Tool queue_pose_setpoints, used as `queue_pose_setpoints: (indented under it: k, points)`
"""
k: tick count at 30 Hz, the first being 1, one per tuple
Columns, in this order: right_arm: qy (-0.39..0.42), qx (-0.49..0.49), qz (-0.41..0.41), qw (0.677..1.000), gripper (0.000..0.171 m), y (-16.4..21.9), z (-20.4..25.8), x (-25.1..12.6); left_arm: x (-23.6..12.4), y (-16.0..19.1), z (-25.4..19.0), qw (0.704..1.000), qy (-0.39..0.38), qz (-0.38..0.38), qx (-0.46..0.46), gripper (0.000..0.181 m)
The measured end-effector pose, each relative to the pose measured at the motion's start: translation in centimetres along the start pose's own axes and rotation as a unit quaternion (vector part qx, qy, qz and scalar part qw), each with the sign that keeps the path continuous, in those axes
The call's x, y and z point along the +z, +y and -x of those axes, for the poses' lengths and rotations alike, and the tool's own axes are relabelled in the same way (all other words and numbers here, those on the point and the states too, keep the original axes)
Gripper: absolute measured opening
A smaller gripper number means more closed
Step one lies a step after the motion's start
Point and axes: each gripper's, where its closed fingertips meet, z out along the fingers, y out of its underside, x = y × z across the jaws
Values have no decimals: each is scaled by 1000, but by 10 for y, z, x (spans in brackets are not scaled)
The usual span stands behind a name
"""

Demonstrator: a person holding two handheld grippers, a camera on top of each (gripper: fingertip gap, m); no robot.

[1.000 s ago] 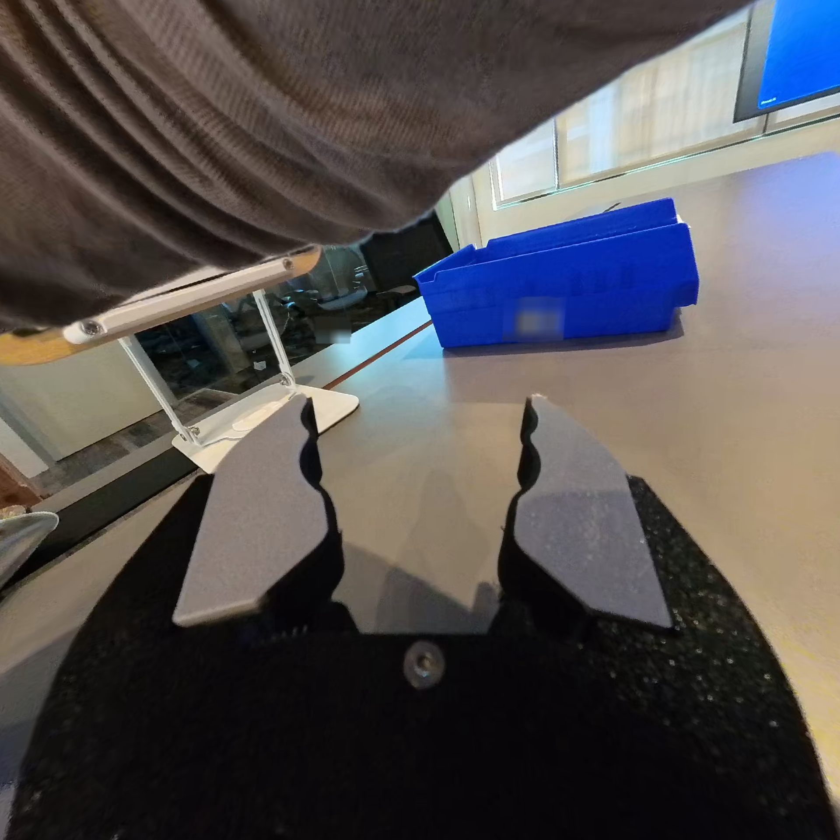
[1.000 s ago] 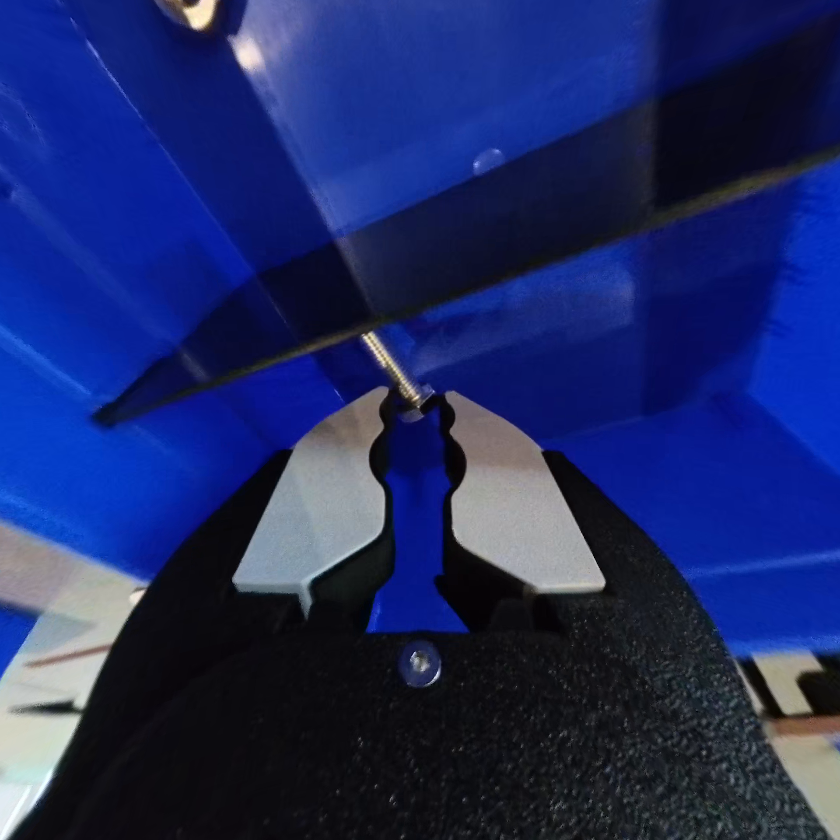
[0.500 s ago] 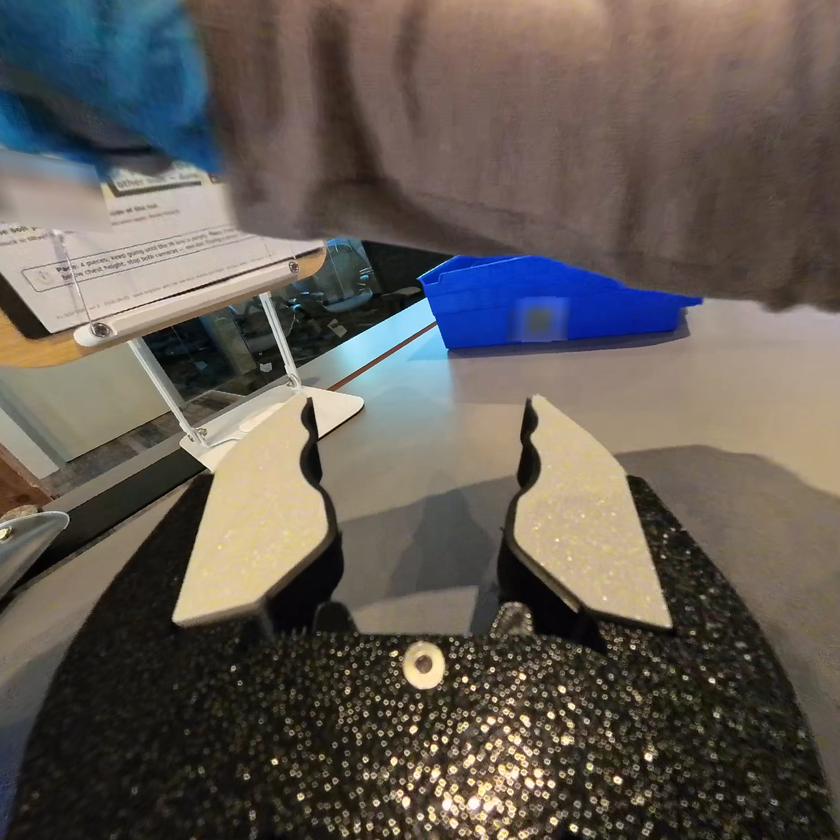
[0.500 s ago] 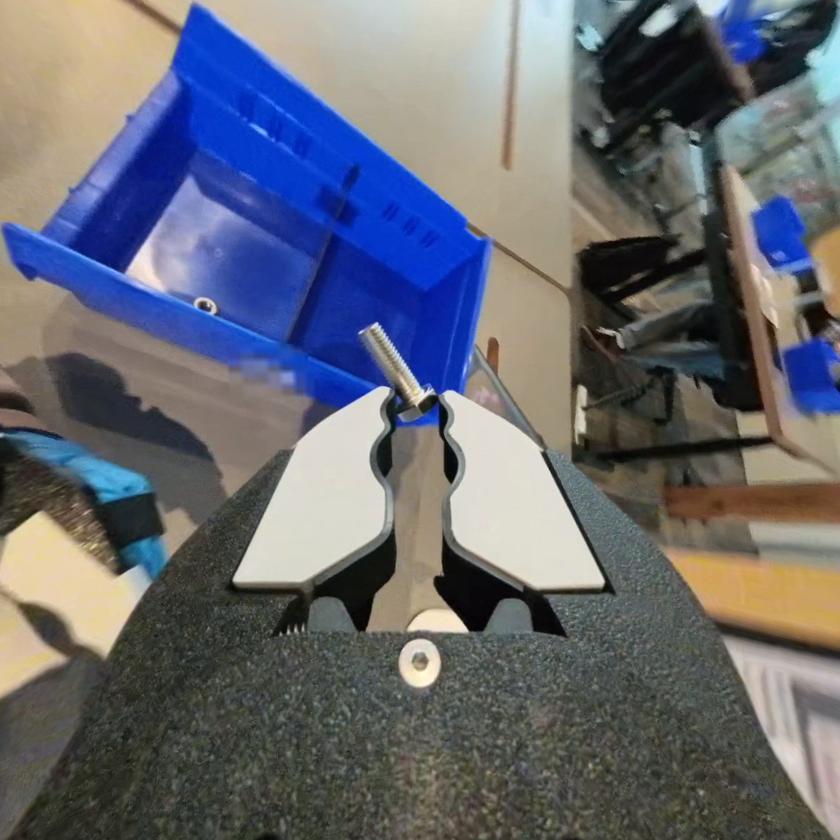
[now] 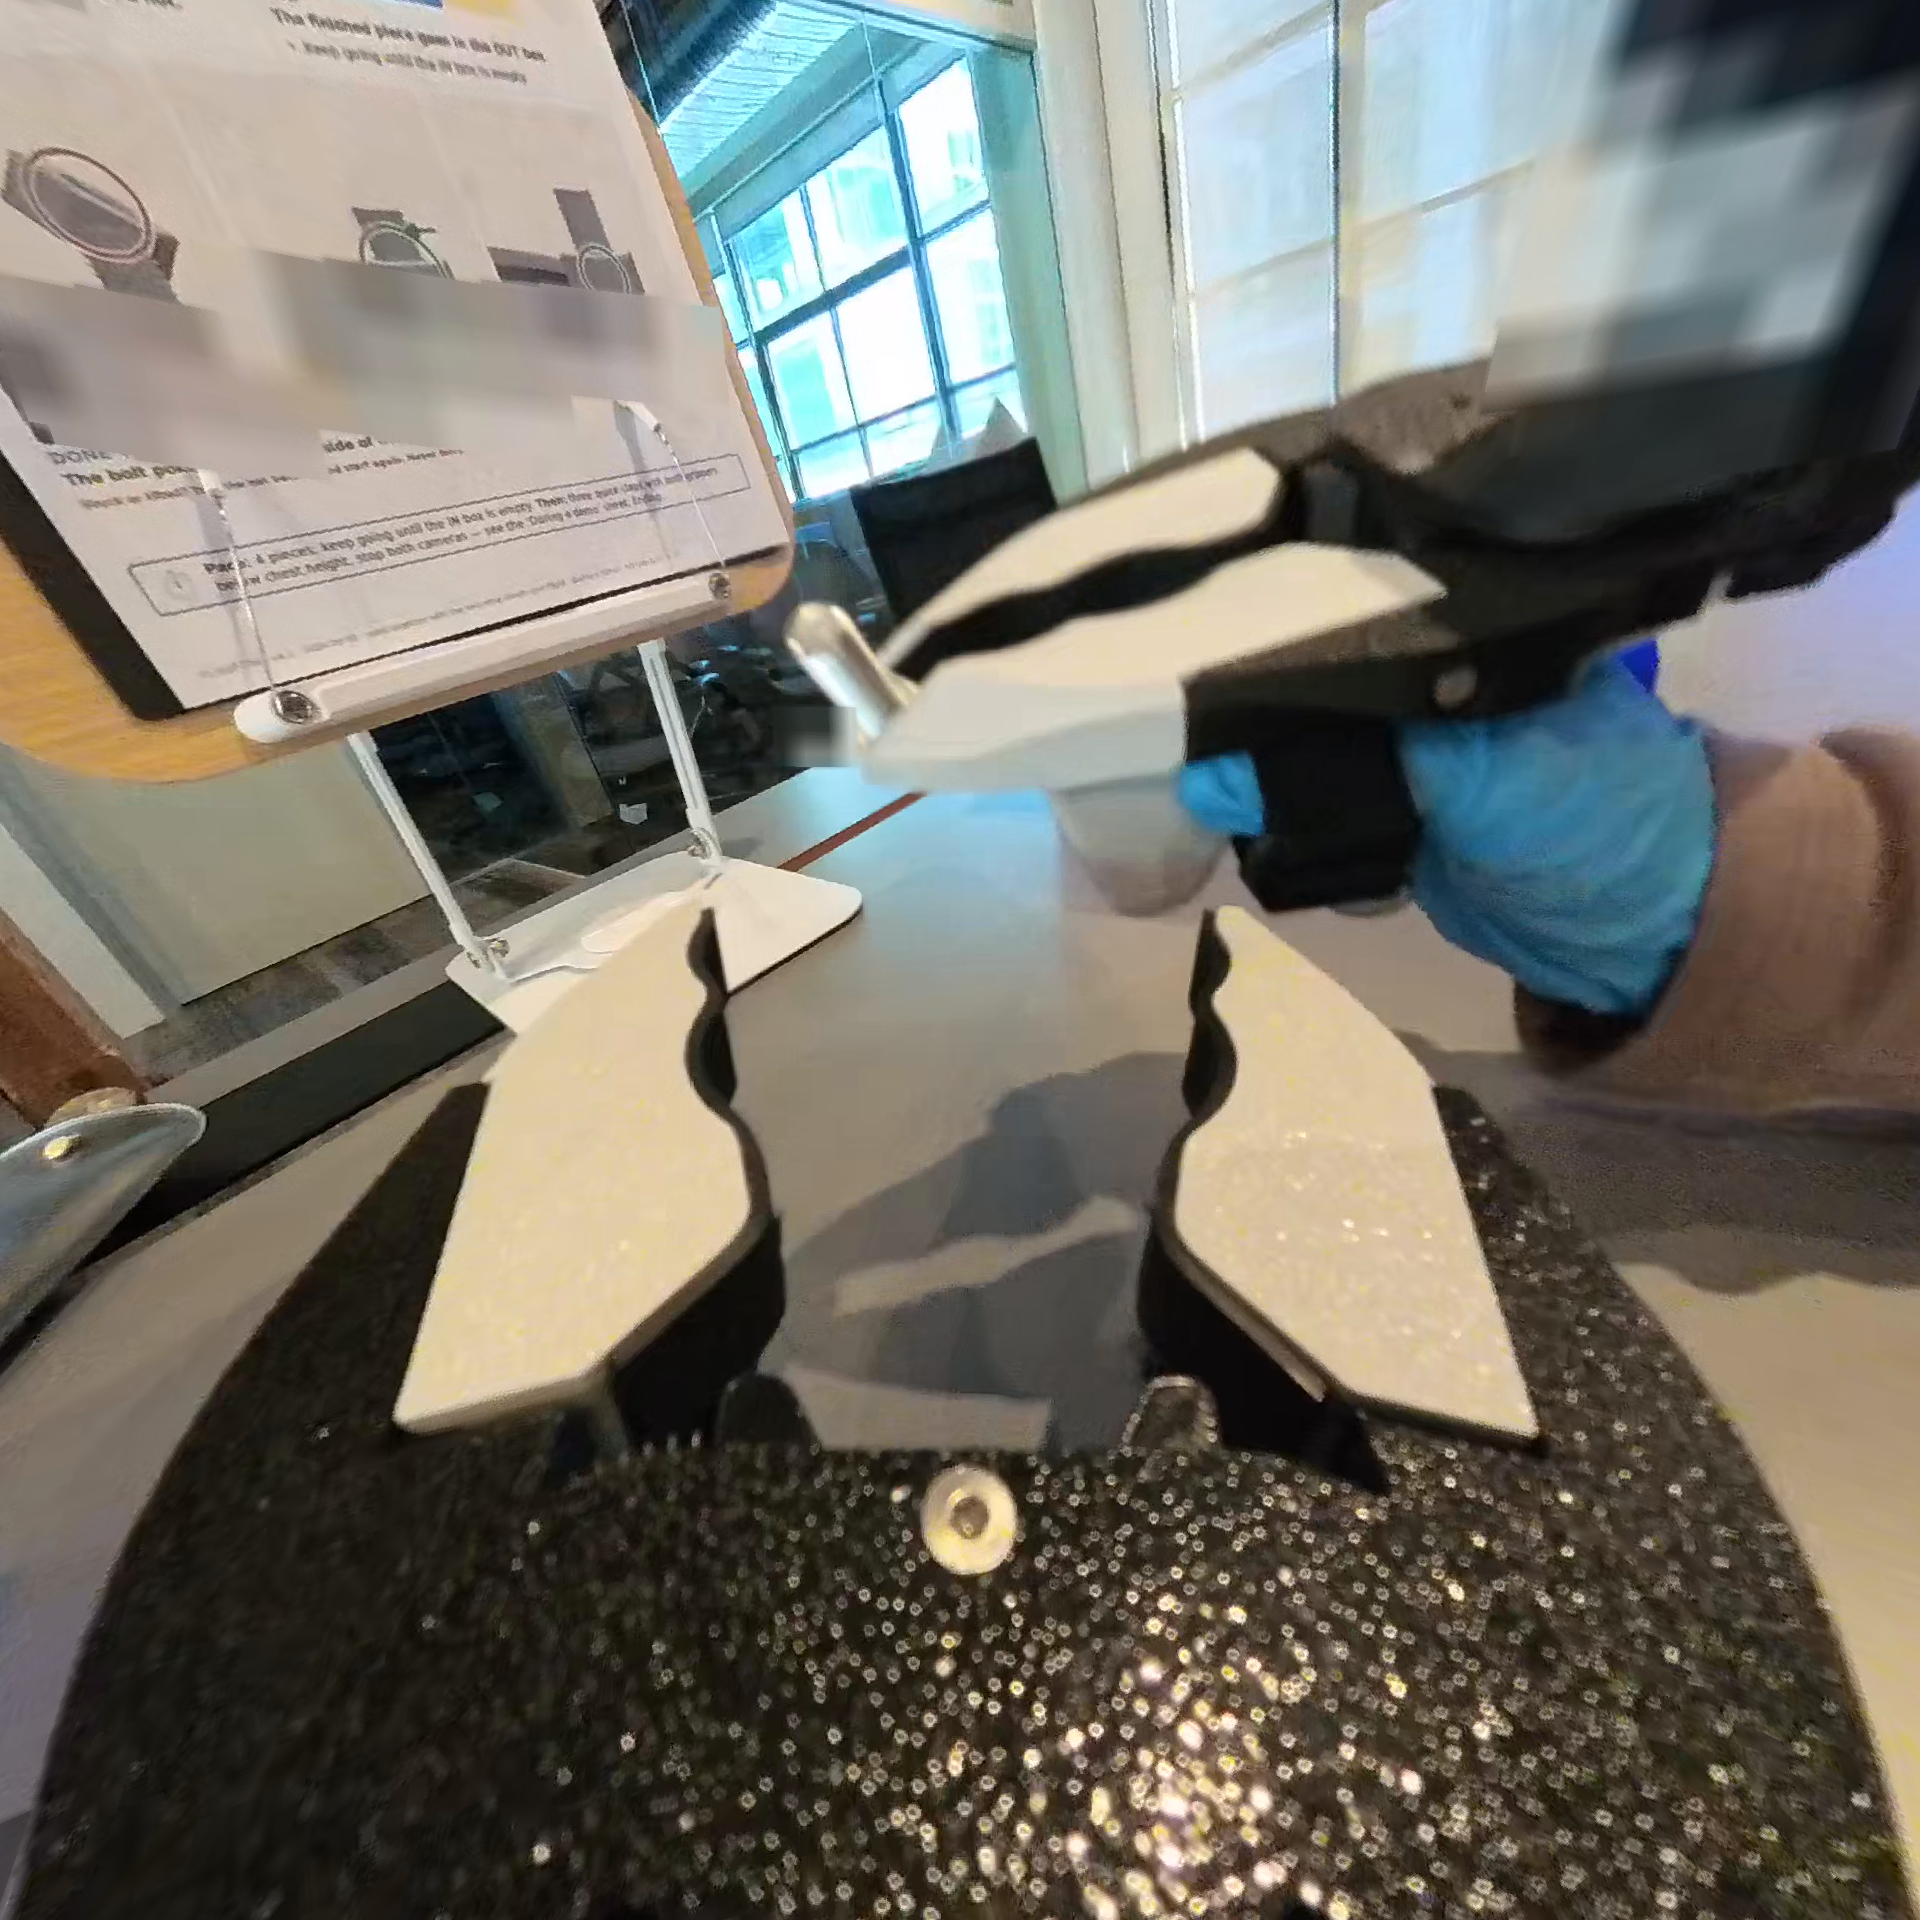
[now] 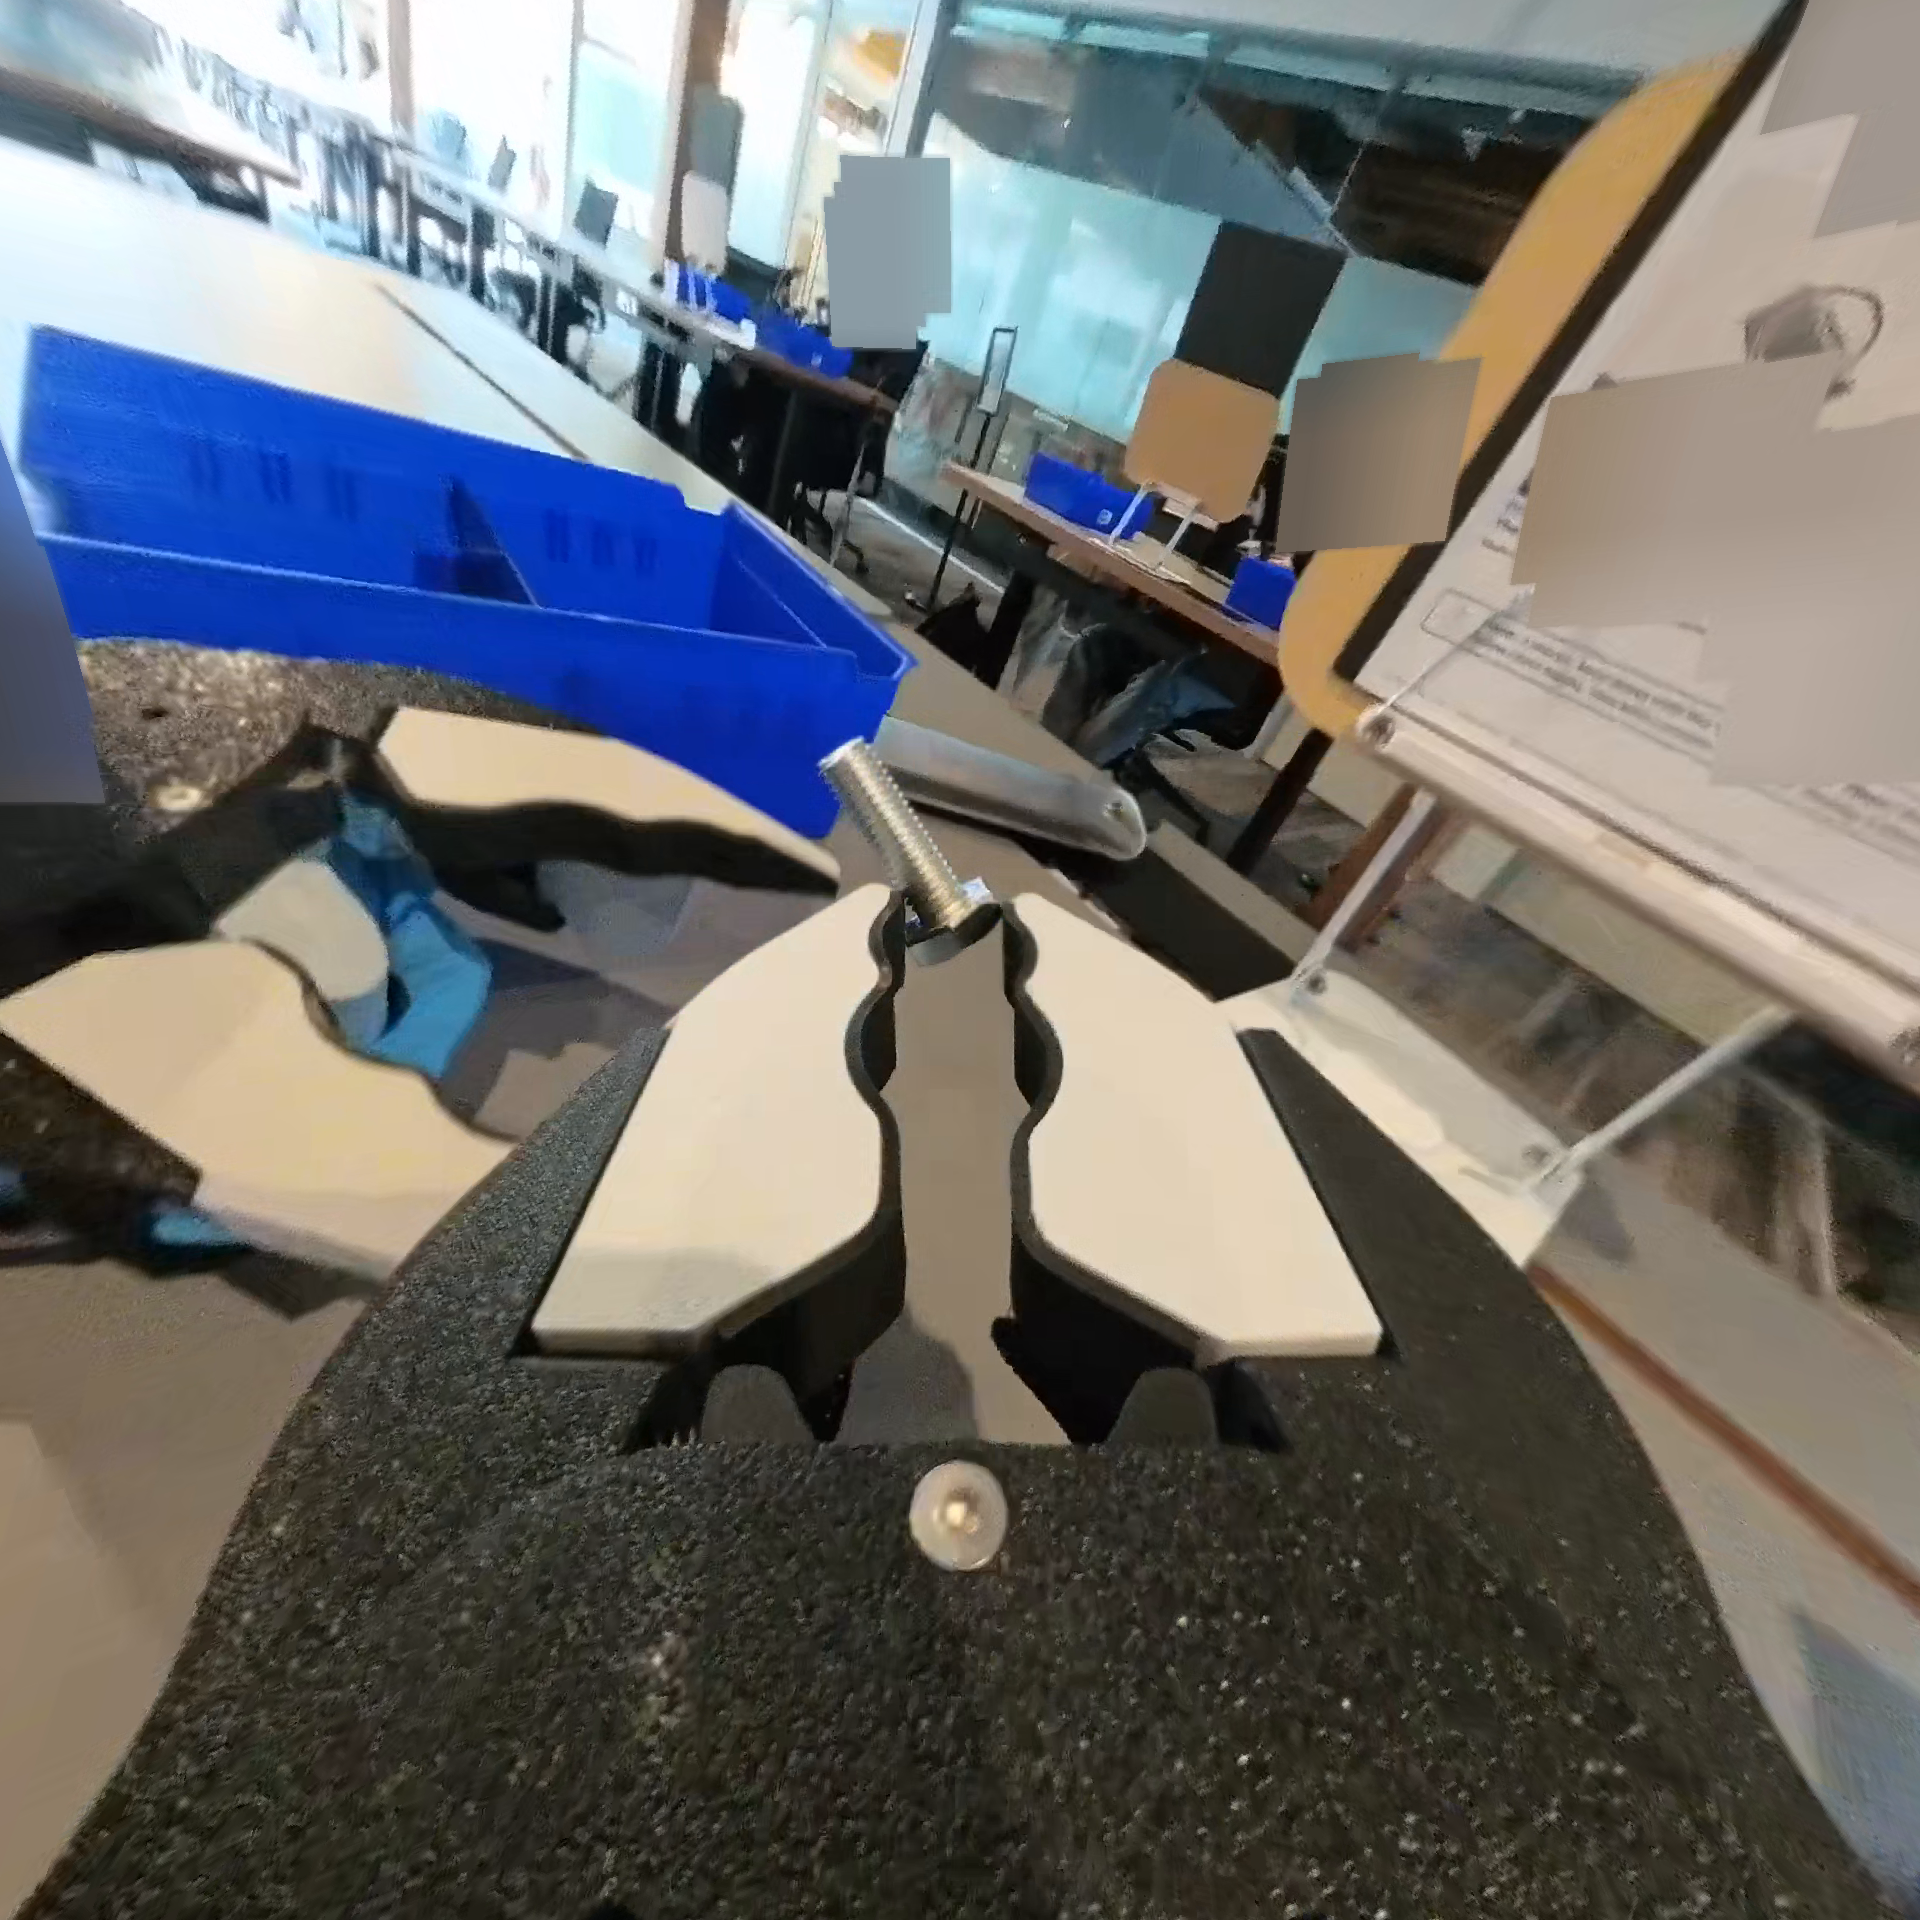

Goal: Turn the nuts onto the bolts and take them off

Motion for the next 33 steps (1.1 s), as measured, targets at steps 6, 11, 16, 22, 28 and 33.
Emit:
queue_pose_setpoints:
  k: [6,11,16,22,28,33]
  points:
    - [-18,74,-39,996,17,20,15,-10,-5,0,13,1000,-30,1,9,85]
    - [-20,95,-24,995,17,31,14,-3,-4,8,19,999,-41,22,-2,85]
    - [-16,108,-22,994,17,38,6,-1,-9,5,30,998,-63,18,4,76]
    - [-32,96,-53,993,17,30,9,-3,-12,-1,31,998,-33,-16,-55,70]
    - [-45,44,-43,997,17,30,20,1,-15,-11,20,990,32,-55,-123,54]
    - [-57,-1,-27,998,17,32,33,6,-14,-10,16,985,65,-56,-152,40]
